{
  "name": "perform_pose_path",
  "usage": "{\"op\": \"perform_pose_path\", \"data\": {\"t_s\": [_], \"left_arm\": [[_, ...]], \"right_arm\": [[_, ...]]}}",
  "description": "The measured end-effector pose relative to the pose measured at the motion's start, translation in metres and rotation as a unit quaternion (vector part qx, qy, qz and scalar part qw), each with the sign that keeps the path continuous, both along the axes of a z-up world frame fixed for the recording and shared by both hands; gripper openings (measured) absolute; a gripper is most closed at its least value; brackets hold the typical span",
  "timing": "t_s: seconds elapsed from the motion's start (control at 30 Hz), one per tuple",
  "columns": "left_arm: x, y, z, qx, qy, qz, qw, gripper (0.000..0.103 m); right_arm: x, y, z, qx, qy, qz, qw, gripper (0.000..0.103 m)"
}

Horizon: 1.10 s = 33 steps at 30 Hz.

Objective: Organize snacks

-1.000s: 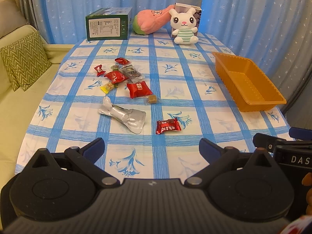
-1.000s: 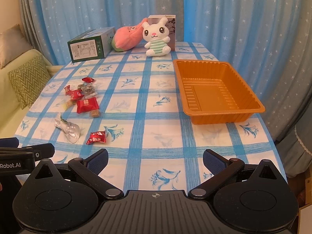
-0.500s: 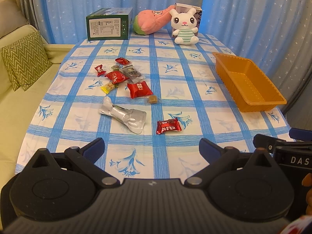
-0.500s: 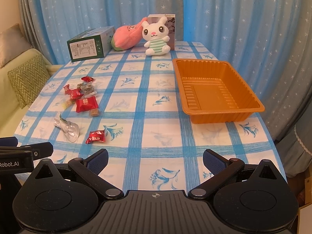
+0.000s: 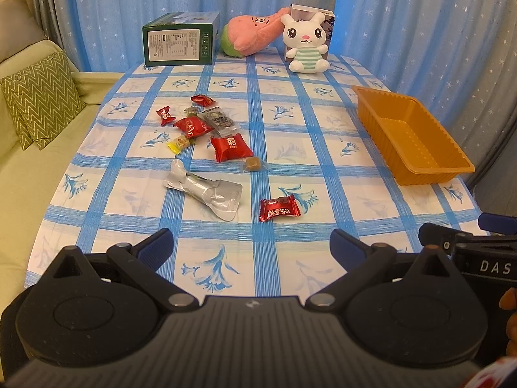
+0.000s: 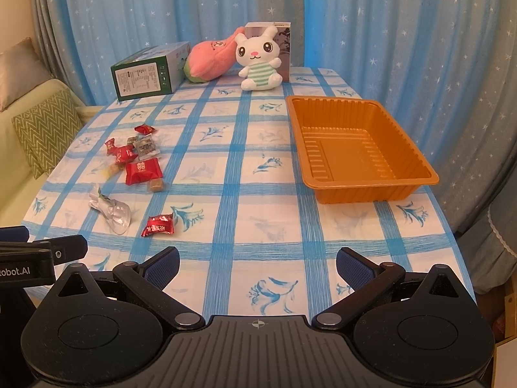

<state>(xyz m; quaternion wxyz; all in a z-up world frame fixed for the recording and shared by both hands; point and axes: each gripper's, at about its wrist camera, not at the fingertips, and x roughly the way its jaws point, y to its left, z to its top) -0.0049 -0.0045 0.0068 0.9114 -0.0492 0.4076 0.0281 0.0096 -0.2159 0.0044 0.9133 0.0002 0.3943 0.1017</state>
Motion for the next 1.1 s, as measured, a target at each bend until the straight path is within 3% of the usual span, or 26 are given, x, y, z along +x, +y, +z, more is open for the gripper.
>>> {"op": "perform_pose_path", "data": {"t_s": [1.1], "left_arm": [[0.0001, 0.0053, -0.0037, -0.010, 0.007, 0.003, 0.9999, 0.102]], "right_arm": [[0.0018, 0.0015, -0.0052, -0.007, -0.001, 0.011, 1.000, 0.103]]}}
